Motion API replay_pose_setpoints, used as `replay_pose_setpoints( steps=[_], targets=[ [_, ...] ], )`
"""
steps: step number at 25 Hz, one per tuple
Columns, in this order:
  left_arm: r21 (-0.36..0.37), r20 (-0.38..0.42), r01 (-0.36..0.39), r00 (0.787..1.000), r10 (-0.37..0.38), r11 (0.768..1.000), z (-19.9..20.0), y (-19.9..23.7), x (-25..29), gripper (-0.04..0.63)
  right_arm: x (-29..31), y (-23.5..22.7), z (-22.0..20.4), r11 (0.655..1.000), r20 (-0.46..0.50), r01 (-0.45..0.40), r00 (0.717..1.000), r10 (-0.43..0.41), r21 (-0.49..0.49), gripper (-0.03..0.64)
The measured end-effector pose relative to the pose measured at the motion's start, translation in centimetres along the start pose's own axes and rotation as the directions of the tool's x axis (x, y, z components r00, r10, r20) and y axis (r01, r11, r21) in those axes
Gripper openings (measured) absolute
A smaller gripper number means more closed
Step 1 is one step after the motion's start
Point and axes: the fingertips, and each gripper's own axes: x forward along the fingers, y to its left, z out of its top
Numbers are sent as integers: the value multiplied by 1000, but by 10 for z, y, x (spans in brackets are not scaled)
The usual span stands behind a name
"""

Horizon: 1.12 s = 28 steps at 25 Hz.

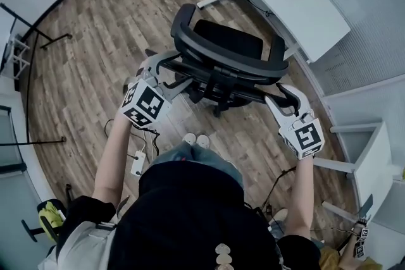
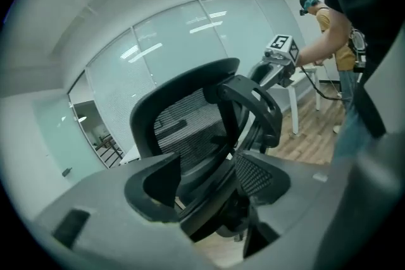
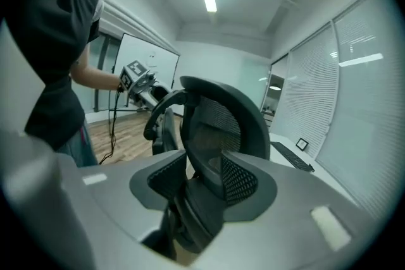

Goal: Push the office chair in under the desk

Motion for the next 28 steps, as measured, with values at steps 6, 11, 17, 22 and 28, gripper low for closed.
replay_pose_setpoints(
  steps=[6,11,17,22,28],
  targets=[
    [230,-181,144,978,-103,963,-20,-26,14,276,20,28,-8,978,-138,-165,979,147,-128,152],
    [352,-294,223,948,-118,909,-33,-34,16,252,21,33,-8,952,-224,-229,957,183,-202,164],
    [445,-365,286,923,-120,849,-39,-36,23,229,32,52,-20,885,-368,-349,902,227,-308,175],
    [501,-403,309,910,-98,808,-44,-37,34,193,47,58,-38,853,-464,-399,859,218,-337,173],
    [552,-445,339,892,-75,762,-52,-41,42,172,55,58,-51,840,-522,-417,830,196,-348,166]
  ],
)
